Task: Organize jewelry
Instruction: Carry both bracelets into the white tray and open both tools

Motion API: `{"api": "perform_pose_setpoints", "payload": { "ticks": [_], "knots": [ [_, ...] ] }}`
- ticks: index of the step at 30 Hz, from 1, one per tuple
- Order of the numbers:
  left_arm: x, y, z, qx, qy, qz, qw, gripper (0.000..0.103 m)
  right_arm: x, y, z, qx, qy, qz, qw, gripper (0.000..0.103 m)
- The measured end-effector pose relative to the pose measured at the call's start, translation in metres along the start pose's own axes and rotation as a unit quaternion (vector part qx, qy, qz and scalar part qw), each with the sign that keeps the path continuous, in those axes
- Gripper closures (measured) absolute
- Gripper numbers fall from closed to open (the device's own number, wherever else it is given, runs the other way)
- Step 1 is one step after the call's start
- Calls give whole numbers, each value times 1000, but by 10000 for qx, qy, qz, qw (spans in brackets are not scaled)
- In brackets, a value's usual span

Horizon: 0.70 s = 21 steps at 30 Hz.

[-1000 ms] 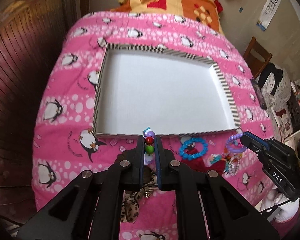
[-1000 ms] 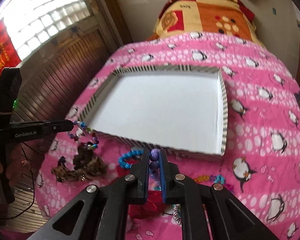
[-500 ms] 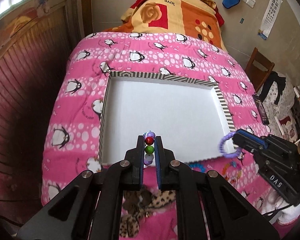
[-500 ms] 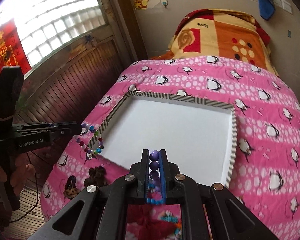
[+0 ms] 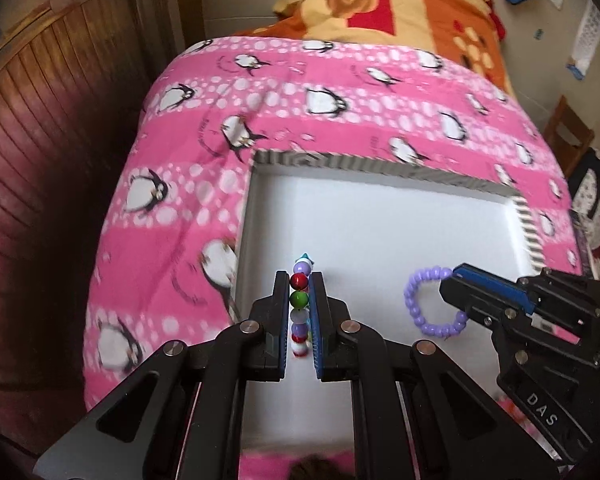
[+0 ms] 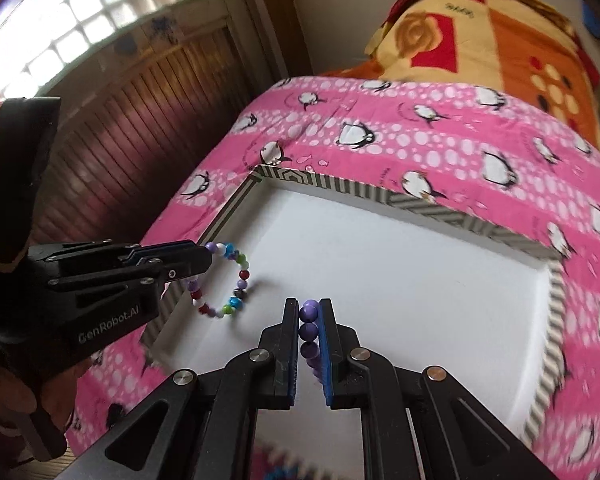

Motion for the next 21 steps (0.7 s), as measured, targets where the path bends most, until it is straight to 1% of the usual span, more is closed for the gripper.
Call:
{"api": "perform_pose_setpoints", "payload": {
  "ticks": [4, 9, 12, 15, 16, 17, 18, 19, 20, 21],
  "knots": [
    [-17, 12, -18, 86, -23, -115, 9999, 95, -24, -8, -28, -64, 41, -21, 10000, 94],
    [-32, 23, -37, 263, -53, -166, 9995, 95, -51, -31, -55, -539, 3, -90, 9985, 94],
    [-39, 25, -39, 295, -20, -159, 9994, 95, -64, -44, -58, -841, 11, -55, 9964, 94],
    [-44, 26, -38, 347, 36, -171, 9992, 95, -70, -49, -54, -939, 98, -57, 9955, 94],
    [-44, 26, -37, 373, 43, -173, 9991, 93, -70, -51, -52, -978, 138, -93, 9951, 93],
    [-44, 27, -36, 404, 54, -166, 9990, 92, -69, -53, -50, -1054, 168, -124, 9942, 91],
    [-44, 26, -36, 432, 65, -136, 9990, 88, -67, -55, -48, -1106, 166, -141, 9936, 80],
    [-43, 26, -35, 459, 72, -76, 9989, 84, -63, -56, -47, -1159, 142, -179, 9930, 67],
    [-41, 25, -33, 475, 64, -1, 9988, 81, -58, -57, -45, -1185, 113, -200, 9927, 65],
    [-38, 23, -31, 468, 53, 19, 9989, 77, -55, -58, -43, -1169, 109, -200, 9929, 65]
  ]
}}
Point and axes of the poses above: each gripper's, at about its wrist camera, not at the fingertips, and x roughly against the way its jaws point, y to its left, z to its underside, the point moved 5 cm from there along -x, roughly the way its jaws point, and after that the axes turned 5 degrees about z, right-handed, at the moved point
